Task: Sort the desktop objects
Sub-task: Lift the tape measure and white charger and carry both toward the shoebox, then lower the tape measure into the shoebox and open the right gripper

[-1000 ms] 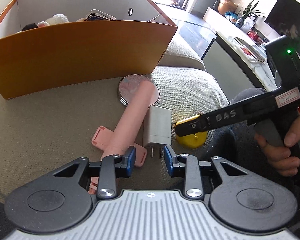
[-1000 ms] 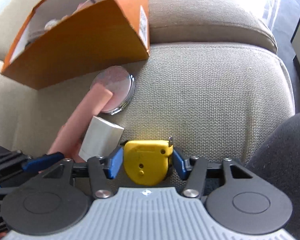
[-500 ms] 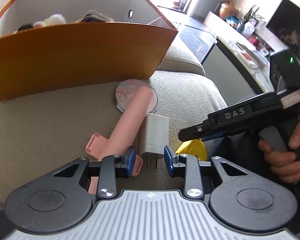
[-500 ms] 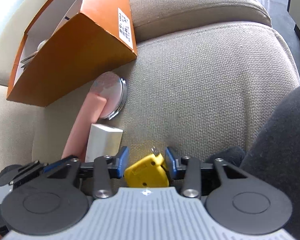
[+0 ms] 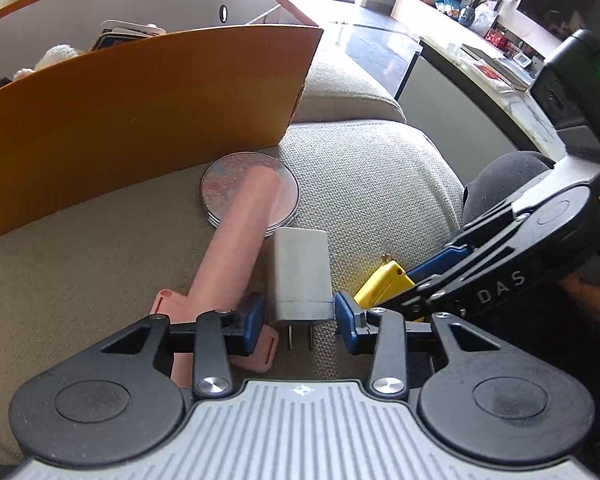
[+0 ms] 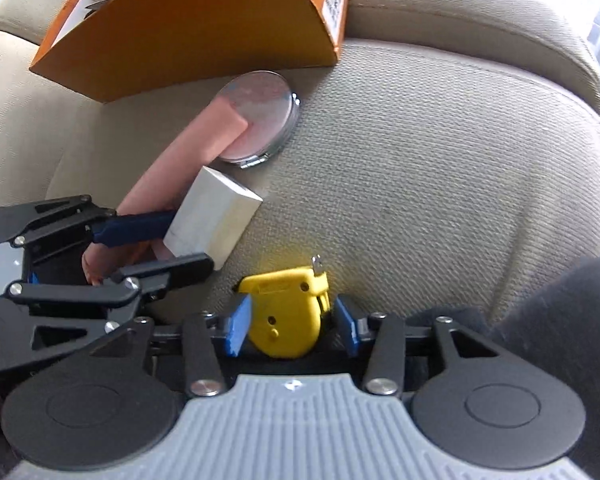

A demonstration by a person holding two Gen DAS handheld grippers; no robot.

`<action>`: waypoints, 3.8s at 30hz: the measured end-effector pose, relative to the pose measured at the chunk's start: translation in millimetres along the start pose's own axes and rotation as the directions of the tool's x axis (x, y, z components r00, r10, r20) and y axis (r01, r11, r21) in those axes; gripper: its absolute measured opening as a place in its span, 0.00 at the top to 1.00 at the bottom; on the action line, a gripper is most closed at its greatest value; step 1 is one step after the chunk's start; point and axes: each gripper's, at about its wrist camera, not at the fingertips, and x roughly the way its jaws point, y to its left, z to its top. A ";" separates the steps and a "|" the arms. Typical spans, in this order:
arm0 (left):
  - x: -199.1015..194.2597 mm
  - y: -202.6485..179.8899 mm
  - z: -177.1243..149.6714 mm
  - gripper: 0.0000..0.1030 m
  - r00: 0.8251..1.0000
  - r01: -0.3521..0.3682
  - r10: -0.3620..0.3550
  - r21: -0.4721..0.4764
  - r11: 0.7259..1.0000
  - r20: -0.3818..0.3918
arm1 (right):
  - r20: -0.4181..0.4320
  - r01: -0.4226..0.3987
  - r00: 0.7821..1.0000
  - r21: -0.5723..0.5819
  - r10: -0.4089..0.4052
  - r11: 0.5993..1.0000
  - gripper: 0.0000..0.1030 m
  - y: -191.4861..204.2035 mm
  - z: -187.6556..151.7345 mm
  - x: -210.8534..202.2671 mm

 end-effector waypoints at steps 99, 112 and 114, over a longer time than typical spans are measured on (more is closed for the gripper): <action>-113.6 93.3 144.1 0.65 0.933 -0.062 0.076 -0.050 0.997 0.353 | 0.186 0.282 0.959 -0.566 -0.214 0.774 0.80 103.6 207.6 -80.5; -86.9 118.9 149.8 0.65 0.945 -0.042 0.064 -0.077 0.996 0.321 | -0.074 0.226 0.908 -0.742 -0.412 0.631 0.80 105.9 234.2 6.9; -85.0 122.7 150.8 0.65 0.945 -0.040 0.065 -0.083 0.996 0.320 | -0.112 0.195 0.899 -0.765 -0.424 0.614 0.80 107.0 233.1 17.0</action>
